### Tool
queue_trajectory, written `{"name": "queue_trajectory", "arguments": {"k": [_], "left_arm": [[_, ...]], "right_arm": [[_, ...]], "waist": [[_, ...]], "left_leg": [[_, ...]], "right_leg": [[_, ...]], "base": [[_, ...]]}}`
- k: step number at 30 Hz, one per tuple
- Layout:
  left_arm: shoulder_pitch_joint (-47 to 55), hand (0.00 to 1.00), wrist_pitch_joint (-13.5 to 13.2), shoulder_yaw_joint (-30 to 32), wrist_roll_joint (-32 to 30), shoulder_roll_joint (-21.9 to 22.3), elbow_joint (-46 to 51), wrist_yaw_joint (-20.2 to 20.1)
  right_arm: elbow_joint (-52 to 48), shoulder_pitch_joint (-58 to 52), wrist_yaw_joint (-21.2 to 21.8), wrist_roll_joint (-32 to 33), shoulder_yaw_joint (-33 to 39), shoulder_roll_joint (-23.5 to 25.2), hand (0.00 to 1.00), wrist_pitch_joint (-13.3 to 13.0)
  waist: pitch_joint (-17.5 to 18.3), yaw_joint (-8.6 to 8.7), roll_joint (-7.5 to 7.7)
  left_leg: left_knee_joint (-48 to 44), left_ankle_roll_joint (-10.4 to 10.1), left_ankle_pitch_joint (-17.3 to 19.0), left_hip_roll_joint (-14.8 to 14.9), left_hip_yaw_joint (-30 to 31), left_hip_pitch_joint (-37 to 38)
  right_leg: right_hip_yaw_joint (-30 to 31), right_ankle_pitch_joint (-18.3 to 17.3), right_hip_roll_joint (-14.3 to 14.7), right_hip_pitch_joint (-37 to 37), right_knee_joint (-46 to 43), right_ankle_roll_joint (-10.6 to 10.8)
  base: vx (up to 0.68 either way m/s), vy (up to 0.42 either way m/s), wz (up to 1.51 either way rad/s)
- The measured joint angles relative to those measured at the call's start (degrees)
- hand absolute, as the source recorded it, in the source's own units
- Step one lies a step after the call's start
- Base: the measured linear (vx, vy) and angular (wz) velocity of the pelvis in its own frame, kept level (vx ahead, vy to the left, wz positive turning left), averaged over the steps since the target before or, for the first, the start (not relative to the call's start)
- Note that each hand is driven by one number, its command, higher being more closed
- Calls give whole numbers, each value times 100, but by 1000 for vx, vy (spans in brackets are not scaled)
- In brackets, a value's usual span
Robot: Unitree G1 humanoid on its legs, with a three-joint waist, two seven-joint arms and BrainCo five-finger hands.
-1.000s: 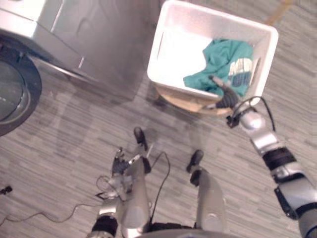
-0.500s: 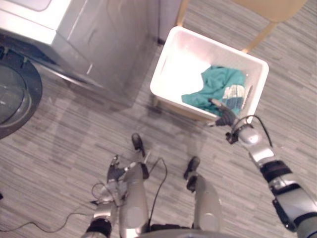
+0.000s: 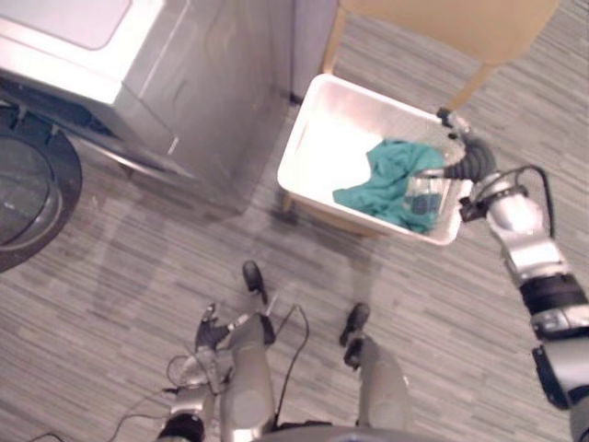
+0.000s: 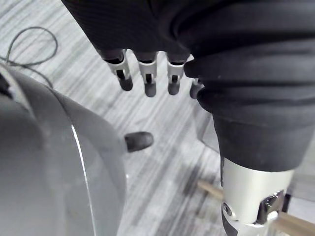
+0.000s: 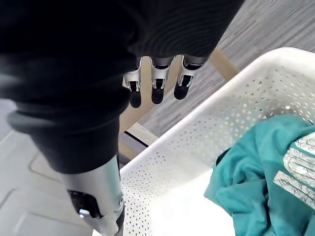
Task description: Pick up the laundry basket with both hands and put the clothes into the washing machine.
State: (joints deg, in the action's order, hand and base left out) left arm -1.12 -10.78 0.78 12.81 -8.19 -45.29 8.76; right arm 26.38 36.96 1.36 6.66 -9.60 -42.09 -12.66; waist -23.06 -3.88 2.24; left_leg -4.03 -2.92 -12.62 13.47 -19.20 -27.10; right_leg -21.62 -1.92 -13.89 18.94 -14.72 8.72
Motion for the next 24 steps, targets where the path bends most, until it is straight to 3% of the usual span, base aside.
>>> {"name": "queue_trajectory", "arguments": {"k": [6, 18, 24], "left_arm": [[1, 0, 33, -4, -6, 1, 0, -3], [8, 0, 34, -130, -7, -9, 84, -10], [4, 0, 29, -310, -6, 39, 381, -5]], "right_arm": [[57, 26, 6, -130, -14, -114, 0, -4], [1683, 1099, 7, -1244, -930, -341, 0, 198], [2482, 1467, -10, -1585, -972, -353, 0, 325]], "waist": [[0, -4, 0], [-30, -39, -51], [-214, -210, -381]], "left_leg": [[3, 0, -1, 0, -2, 29], [7, 0, 0, -27, -25, 27], [-4, 2, -2, -58, 33, -155]], "right_leg": [[1, 0, -1, -26, -2, 0], [71, 6, -25, 37, -55, 0], [39, -20, -81, 227, -195, 8]], "base": [[42, -33, 0], [10, -12, -1], [26, -24, 4]]}}
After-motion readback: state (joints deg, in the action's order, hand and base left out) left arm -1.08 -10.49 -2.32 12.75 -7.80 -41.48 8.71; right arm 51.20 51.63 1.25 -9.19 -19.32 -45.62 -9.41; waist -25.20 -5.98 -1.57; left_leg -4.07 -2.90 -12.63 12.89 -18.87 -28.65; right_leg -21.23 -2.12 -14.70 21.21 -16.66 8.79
